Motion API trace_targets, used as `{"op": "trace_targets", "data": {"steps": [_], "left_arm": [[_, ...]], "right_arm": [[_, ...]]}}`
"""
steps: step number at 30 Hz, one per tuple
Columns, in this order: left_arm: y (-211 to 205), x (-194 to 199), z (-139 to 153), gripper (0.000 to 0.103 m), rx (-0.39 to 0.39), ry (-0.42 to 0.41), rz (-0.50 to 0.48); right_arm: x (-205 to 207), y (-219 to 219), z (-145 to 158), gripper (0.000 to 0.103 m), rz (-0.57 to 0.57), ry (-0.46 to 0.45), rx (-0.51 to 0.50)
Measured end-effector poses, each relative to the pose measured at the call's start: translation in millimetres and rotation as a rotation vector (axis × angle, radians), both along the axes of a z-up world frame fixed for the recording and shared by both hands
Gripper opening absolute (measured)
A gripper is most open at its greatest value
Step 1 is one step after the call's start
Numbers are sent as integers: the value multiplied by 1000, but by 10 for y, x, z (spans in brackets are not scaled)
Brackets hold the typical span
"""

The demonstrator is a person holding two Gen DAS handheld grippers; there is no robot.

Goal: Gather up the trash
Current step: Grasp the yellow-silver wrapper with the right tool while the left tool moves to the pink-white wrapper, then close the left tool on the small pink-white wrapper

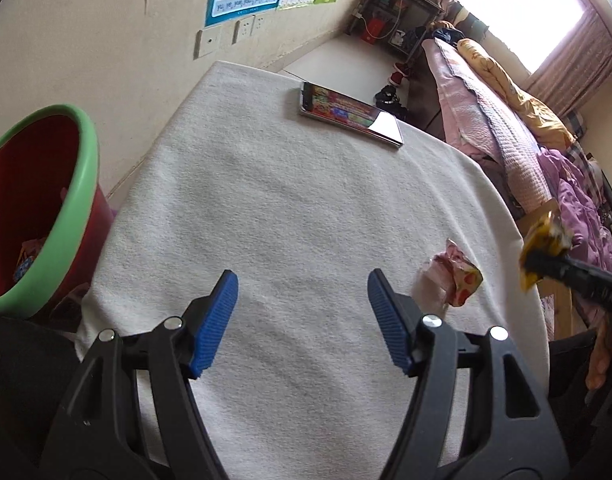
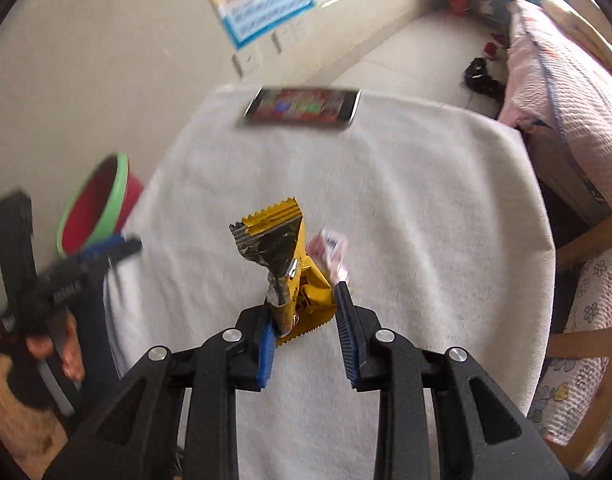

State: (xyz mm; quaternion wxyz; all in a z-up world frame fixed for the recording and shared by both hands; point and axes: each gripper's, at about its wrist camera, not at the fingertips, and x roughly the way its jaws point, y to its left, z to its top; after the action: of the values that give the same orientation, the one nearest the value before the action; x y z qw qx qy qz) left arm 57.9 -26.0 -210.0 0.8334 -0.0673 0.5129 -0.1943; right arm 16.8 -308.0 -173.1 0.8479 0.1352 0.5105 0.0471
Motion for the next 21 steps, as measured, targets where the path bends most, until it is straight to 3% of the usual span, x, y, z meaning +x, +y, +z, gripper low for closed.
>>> {"op": "trace_targets", "data": {"steps": [2,5,9,18,21], "left_arm": [[-222,-1,-10,64,-10,5,-54],[-640,-27,-25,66,-23,9,-160],[-1211,-39,-79,70,-30,23,-294],[-1933,5,-367,70,10,121,-387],[-1961,-41,-409,60,26,117,-394]], "right_arm": [[83,-155,128,27,-94,-66,34],[56,-336,161,27,-176,-107,-42],[62,-546,106,28,-263,-108,32],[-17,-591,176,30,-257,-140,37],[-13,-573,163,30,-256,-138,32]]}}
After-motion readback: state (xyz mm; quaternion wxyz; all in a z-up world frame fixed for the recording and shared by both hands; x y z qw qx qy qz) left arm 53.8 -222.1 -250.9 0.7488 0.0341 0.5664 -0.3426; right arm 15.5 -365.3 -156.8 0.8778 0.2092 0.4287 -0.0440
